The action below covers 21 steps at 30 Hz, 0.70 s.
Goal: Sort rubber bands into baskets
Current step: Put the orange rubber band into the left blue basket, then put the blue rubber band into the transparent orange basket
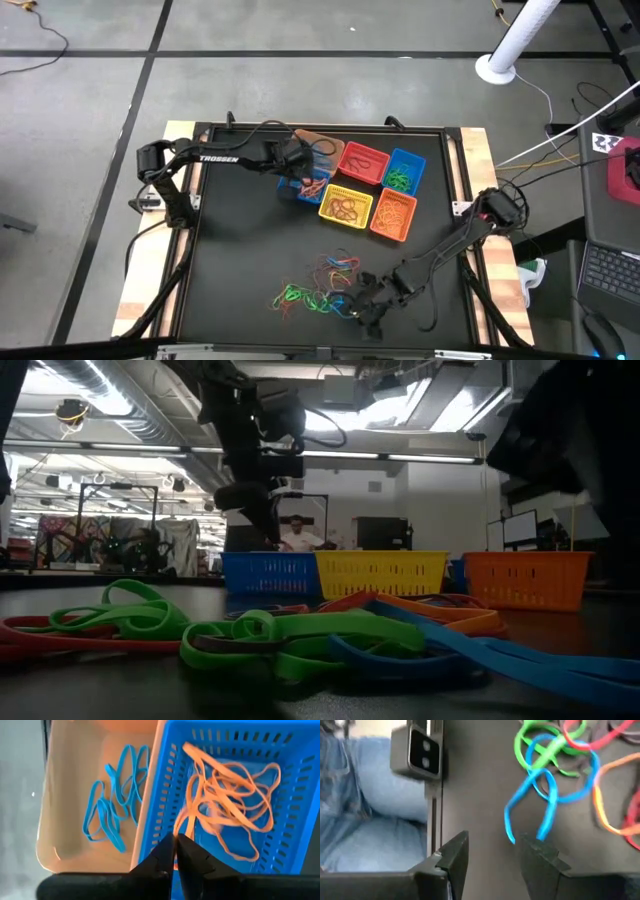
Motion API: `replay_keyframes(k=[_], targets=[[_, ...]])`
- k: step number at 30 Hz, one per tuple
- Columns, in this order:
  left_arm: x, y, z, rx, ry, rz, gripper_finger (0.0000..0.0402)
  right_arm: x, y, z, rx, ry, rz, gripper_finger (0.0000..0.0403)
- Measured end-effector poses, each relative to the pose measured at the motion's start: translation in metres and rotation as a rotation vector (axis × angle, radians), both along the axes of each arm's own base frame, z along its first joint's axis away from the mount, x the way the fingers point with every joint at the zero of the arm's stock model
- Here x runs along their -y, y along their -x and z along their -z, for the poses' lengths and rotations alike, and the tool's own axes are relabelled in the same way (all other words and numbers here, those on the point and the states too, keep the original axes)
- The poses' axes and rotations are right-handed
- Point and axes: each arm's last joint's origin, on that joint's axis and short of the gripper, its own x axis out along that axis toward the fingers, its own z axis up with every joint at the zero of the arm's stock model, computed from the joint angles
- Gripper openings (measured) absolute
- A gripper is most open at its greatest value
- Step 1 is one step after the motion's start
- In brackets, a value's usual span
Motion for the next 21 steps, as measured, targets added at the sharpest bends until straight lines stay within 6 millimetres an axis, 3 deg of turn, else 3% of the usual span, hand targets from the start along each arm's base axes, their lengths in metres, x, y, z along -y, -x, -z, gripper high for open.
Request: replay_keyframes(k=[13,21], targets=[[0.004,-0.001,0.000,-0.016,-0.006,0.036,0.0142,-0.006,-0.009,0.032,-0.058,-0.014,0.104,0.0161],[0.004,-0.001,0.000,-0.014,-0.002,0.038,0.0168,-0.004,-0.007,0.036,-0.089,0.008,0.105,0.0161]])
